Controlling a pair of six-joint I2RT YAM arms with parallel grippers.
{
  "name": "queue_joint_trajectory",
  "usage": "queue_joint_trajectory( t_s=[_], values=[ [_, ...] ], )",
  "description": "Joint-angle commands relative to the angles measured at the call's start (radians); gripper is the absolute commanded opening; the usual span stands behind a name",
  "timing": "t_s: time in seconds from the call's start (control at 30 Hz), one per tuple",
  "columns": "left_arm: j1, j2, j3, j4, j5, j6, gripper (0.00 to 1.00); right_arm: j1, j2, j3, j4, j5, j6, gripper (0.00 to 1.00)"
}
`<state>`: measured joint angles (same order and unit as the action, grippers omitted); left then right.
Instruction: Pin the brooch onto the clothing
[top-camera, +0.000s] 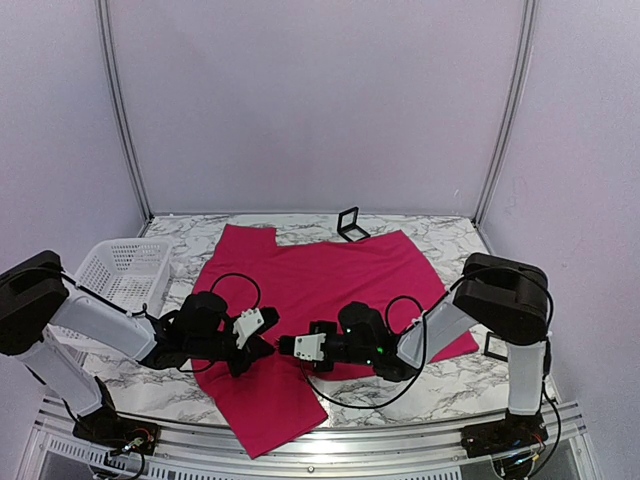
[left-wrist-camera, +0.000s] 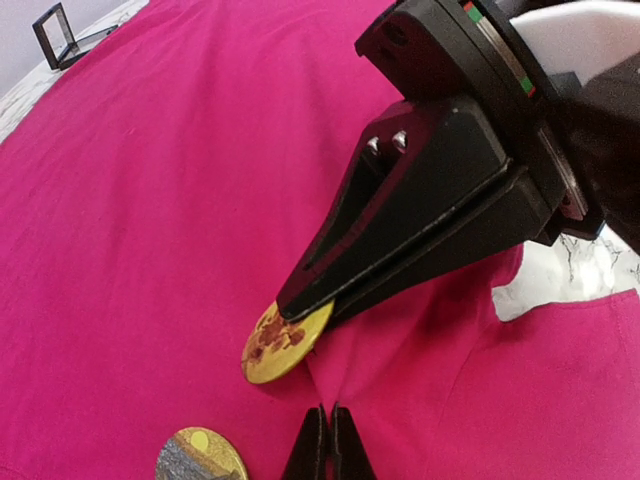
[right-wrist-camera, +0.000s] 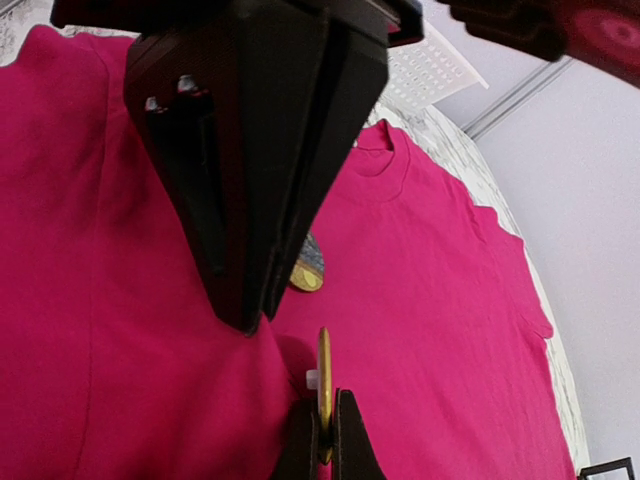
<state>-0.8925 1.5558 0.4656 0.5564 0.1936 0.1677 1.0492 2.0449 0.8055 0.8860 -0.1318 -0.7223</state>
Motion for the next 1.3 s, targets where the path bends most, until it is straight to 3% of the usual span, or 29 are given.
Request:
queue_joint_trajectory(
  t_s=[0.0, 0.3, 0.47, 0.93, 1.07, 1.27],
  values=[
    [0.006, -0.030, -0.015, 0.016, 0.010, -0.004, 0.00, 0.019, 0.025, 0.012, -0.007, -0.016, -0.018, 0.00],
    [0.005, -0.018, -0.015, 0.019, 0.005, -0.001, 0.00, 0.019, 0.008, 0.019, -0.024, -0.076, 0.041, 0.00],
    [0.007, -0.007, -0.014, 0.020, 0.003, -0.001, 0.00, 0.002, 0.015, 0.055, -0.075, -0.217, 0.148, 0.00],
    [0.007, -0.012, -0.031, 0.019, 0.003, 0.006, 0.00, -0.060, -0.005, 0.061, 0.024, -0.316, 0.349, 0.00],
    [0.007, -0.040, -0.030, 0.018, -0.032, 0.011, 0.18, -0.061, -0.007, 0.065, 0.017, -0.360, 0.355, 0.00],
    [0.009, -0.133, -0.044, 0.010, -0.045, 0.028, 0.24, -0.073, -0.003, 0.073, 0.002, -0.388, 0.368, 0.00]
  ],
)
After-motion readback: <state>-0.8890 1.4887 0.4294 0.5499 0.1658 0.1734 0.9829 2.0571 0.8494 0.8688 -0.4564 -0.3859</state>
